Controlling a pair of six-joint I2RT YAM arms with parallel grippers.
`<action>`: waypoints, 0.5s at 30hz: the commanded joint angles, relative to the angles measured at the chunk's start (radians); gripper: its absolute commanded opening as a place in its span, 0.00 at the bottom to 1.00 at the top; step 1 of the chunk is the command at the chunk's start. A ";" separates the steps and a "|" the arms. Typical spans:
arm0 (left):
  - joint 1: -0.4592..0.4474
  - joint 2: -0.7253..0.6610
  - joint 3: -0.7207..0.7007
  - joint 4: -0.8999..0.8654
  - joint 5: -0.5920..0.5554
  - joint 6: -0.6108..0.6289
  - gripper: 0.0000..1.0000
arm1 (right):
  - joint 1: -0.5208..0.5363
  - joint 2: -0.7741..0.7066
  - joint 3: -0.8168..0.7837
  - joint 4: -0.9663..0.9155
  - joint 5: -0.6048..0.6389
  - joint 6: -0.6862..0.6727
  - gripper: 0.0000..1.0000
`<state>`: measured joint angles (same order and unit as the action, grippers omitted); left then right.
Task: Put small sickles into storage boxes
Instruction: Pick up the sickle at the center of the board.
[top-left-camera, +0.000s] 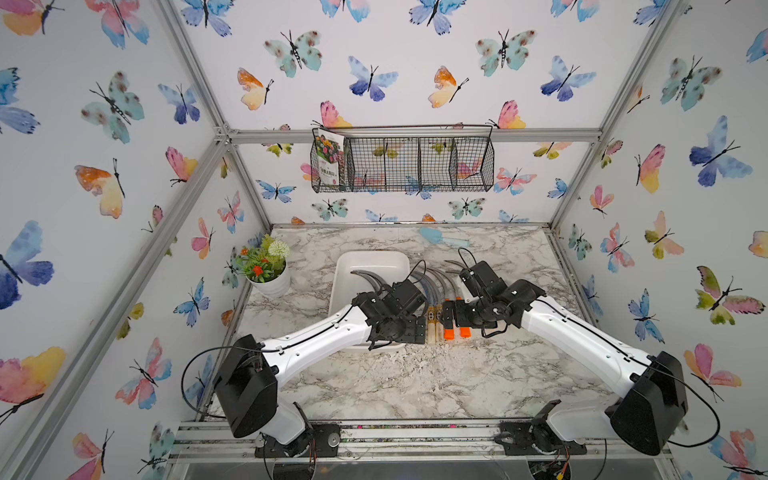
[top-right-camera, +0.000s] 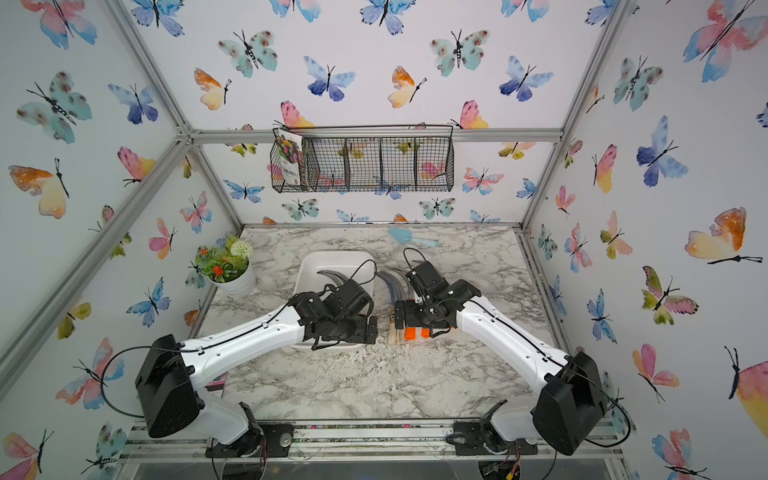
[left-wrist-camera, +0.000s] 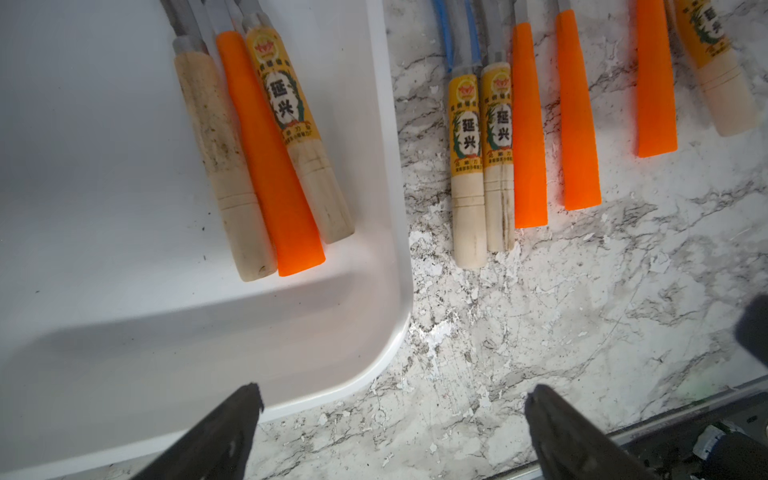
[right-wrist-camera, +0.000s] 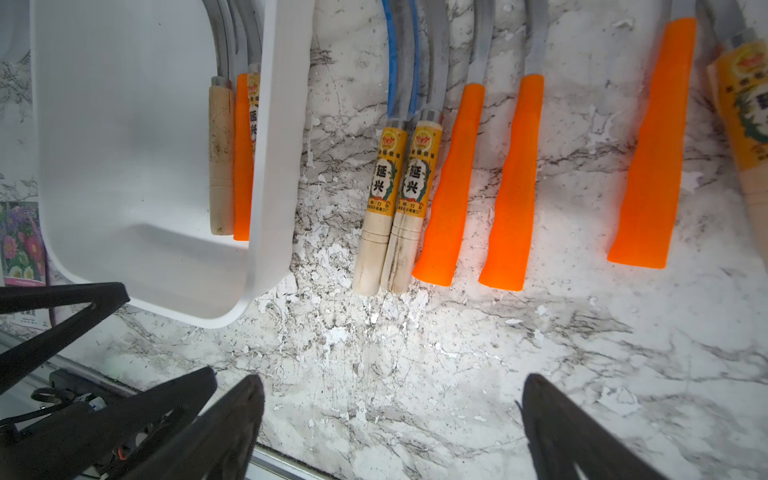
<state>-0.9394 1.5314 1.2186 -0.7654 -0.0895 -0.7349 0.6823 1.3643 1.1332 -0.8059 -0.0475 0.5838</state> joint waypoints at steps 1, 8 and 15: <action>-0.016 0.038 0.047 -0.015 -0.039 -0.018 0.92 | 0.005 -0.034 -0.032 -0.033 0.026 0.032 0.98; -0.020 0.133 0.148 -0.082 -0.058 -0.006 0.59 | 0.005 -0.077 -0.071 -0.037 0.039 0.053 0.98; -0.020 0.223 0.246 -0.113 -0.056 0.013 0.45 | 0.006 -0.100 -0.082 -0.048 0.064 0.066 0.98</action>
<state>-0.9562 1.7214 1.4231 -0.8330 -0.1261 -0.7399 0.6823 1.2873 1.0683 -0.8299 -0.0162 0.6323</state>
